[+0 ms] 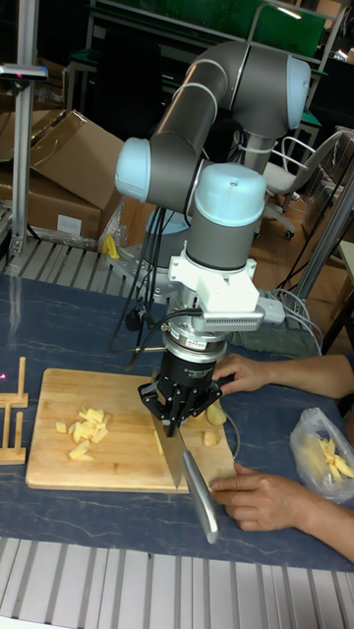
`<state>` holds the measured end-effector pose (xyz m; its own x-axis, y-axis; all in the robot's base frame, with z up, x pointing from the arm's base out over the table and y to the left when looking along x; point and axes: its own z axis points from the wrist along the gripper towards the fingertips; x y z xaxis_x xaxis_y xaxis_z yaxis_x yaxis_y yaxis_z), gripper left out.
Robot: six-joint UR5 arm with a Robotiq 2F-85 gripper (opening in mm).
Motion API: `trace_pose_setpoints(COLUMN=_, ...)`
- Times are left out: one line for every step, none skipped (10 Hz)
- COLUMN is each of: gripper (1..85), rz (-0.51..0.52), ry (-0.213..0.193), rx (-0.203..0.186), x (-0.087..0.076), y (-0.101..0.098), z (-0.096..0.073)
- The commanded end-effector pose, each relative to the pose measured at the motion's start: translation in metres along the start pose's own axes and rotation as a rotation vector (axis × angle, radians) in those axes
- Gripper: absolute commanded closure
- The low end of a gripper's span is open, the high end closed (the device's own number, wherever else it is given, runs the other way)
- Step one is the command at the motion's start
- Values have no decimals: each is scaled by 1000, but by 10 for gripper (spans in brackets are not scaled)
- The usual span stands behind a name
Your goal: Chop the potatoes
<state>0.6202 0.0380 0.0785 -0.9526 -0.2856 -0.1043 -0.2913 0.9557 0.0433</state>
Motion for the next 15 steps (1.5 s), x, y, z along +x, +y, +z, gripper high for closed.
trace_pose_setpoints(gripper=847, rz=9, ry=-7, rx=-18, x=-2, y=1, z=-1)
trace_pose_setpoints(gripper=847, rz=5, ry=-4, rx=-14, x=-1, y=0, z=-3)
trace_pose_setpoints(gripper=847, rz=3, ry=-1, rx=-13, x=0, y=-1, z=-5)
trace_pose_setpoints(gripper=847, rz=2, ry=0, rx=-14, x=-1, y=-2, z=-6)
trace_pose_setpoints(gripper=847, rz=8, ry=2, rx=-9, x=-1, y=0, z=-6)
trace_pose_setpoints(gripper=847, rz=9, ry=2, rx=-3, x=-2, y=0, z=-7)
trace_pose_setpoints(gripper=847, rz=10, ry=2, rx=-4, x=-3, y=0, z=-7)
trace_pose_setpoints(gripper=847, rz=9, ry=2, rx=-4, x=-3, y=0, z=-7)
trace_pose_setpoints(gripper=847, rz=9, ry=2, rx=-4, x=-3, y=0, z=-7)
trace_pose_setpoints(gripper=847, rz=9, ry=2, rx=-4, x=-3, y=0, z=-6)
trace_pose_setpoints(gripper=847, rz=9, ry=1, rx=-2, x=-3, y=-1, z=-6)
trace_pose_setpoints(gripper=847, rz=9, ry=-1, rx=-2, x=-3, y=-1, z=-6)
trace_pose_setpoints(gripper=847, rz=9, ry=-1, rx=-2, x=-3, y=-1, z=-5)
trace_pose_setpoints(gripper=847, rz=10, ry=-3, rx=-3, x=-3, y=0, z=-4)
trace_pose_setpoints(gripper=847, rz=12, ry=-1, rx=-3, x=-3, y=0, z=-4)
